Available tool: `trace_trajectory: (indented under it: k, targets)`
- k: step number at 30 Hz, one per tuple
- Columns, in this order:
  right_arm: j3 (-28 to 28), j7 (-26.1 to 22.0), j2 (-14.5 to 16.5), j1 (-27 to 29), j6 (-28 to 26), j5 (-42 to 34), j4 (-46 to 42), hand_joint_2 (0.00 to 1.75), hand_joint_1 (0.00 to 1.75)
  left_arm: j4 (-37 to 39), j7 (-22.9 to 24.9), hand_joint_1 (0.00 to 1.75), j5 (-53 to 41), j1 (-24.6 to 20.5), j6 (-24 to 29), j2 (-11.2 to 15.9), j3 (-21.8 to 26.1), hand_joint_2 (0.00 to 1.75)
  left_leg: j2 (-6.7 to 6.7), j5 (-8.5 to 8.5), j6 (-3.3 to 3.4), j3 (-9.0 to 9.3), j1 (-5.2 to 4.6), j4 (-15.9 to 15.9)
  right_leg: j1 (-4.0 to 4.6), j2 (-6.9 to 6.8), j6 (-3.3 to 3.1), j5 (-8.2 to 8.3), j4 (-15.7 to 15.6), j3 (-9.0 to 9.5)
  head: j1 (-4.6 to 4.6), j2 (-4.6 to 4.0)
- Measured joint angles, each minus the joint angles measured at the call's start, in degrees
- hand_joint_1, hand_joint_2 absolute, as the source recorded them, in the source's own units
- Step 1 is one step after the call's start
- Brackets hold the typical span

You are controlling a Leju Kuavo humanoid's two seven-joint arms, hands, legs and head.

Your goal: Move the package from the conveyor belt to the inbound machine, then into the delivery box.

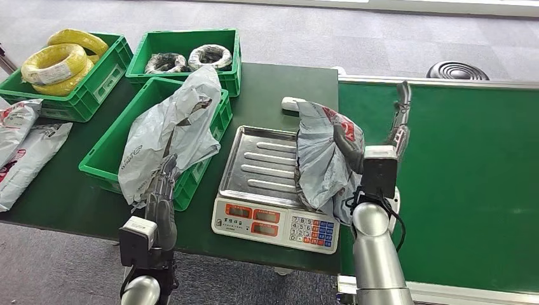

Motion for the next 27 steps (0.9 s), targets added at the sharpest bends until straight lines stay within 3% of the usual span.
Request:
trace_trajectory:
  k: [5,17,21,24,27]
  targets:
    - [5.68,0.74,-0.23,3.26,-1.16,0.75,-13.81,1.75,0.0,0.0,-0.06,0.0,-0.01,0.02,-0.1,0.07,0.11,0.0,0.04,-0.01,0.0,0.01,0.0,-0.01,0.0,0.01,0.0,0.0,-0.01,0.01,0.01,0.0]
    - [9.17,-0.22,-1.2,5.89,-4.05,1.98,-23.51,1.75,0.0,-0.22,-0.06,0.0,-0.08,0.12,-0.29,0.13,0.21,0.0,0.03,0.0,0.0,0.1,0.0,0.0,0.0,0.01,0.0,0.01,-0.01,0.11,-0.01,0.0]
    - [9.87,-0.63,-1.63,6.82,-9.21,5.61,-25.79,0.0,0.0,-0.34,-0.1,0.0,-0.11,0.21,-0.29,0.22,0.25,0.0,0.03,0.0,0.0,0.09,0.0,0.0,0.0,0.01,0.0,0.01,-0.01,0.1,0.01,0.0]
    - [9.15,-3.65,-0.67,8.86,-14.56,11.7,-27.92,0.0,0.0,-0.5,-0.24,0.0,-0.1,0.27,-0.21,0.27,0.32,0.0,0.02,0.0,0.0,0.09,0.0,0.0,0.0,0.0,0.0,0.0,-0.01,0.11,0.01,0.0]
    - [7.17,-5.46,1.78,12.02,-15.61,16.5,-30.34,0.0,0.0,-0.91,-0.31,0.0,-0.16,0.29,-0.05,0.28,0.39,0.0,0.04,-0.01,0.0,0.1,0.0,0.0,0.0,0.01,0.0,0.0,-0.01,0.1,0.0,0.0]
